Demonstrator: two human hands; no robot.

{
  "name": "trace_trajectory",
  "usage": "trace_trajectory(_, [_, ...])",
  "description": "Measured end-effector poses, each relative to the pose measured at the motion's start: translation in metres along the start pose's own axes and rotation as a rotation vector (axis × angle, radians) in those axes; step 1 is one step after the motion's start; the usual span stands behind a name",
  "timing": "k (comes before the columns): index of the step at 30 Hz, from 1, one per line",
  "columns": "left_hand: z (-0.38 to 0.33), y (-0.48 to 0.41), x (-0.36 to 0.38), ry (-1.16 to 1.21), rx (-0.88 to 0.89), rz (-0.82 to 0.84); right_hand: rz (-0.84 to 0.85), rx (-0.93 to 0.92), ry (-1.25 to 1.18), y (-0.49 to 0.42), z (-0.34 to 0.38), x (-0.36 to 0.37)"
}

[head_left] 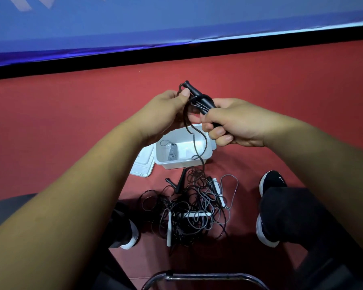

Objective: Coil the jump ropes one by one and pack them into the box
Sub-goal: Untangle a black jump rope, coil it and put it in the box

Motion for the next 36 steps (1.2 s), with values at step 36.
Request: trace_trajectory(36, [-0.018, 0.007, -0.012, -0.254, 0.053, 0.019, 0.155, -0.05, -0.097, 0.005, -0.006, 0.008])
Point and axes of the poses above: each hand's wrist, its own y-axis away from the middle knuckle, its own x-axis out of the palm, z = x × y, the point moved 4 cm from there along -y, towards the middle knuckle, and after that the axes turned 14 degrees about z, right-handed, at the moved point
